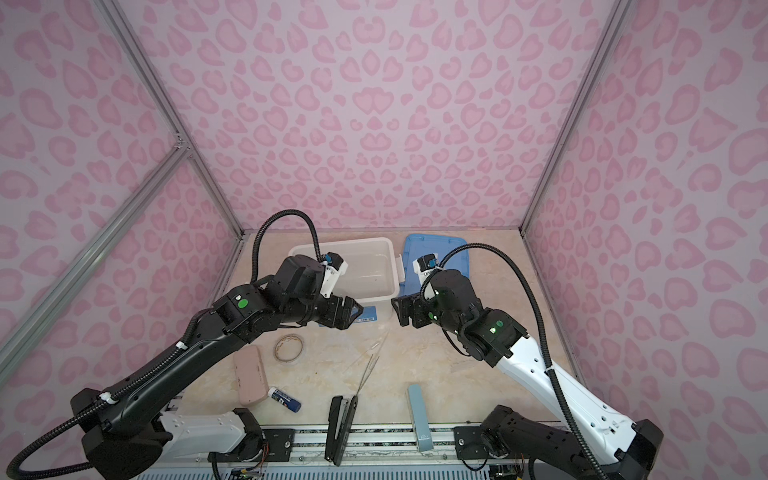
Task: Organize the chemistry lab equipment
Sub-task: 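Move the left gripper back to the metal tweezers while the right withdraws, then lower the left gripper around the metal tweezers and close on them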
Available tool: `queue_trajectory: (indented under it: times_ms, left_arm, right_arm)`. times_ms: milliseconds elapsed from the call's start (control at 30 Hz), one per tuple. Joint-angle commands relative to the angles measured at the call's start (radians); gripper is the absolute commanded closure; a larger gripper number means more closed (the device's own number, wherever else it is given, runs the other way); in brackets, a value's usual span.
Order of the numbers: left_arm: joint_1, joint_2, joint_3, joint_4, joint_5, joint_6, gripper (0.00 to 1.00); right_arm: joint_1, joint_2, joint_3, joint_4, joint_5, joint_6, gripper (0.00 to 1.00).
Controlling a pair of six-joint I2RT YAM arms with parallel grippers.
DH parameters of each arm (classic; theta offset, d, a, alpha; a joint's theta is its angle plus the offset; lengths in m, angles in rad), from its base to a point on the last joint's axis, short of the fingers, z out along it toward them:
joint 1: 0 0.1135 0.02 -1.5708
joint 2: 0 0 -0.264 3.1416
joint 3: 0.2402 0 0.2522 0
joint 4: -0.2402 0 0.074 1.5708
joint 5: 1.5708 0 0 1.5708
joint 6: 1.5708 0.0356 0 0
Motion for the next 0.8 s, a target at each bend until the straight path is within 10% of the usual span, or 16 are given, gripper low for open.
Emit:
queue_trajectory:
  times_ms: [0, 767]
  left_arm:
    - [-0.041, -0.011, -0.085, 0.003, -0.024, -0.09, 0.17]
    - [-0.247, 0.269, -0.426, 0.284, -0.033, -0.245, 0.34]
  right_arm:
    - [0.001, -0.029, -0.037, 0.03, -0.106, 0.064, 0.05]
    - [0.016, -0.079, -0.188, 0.018, -0.054, 0.121, 0.06]
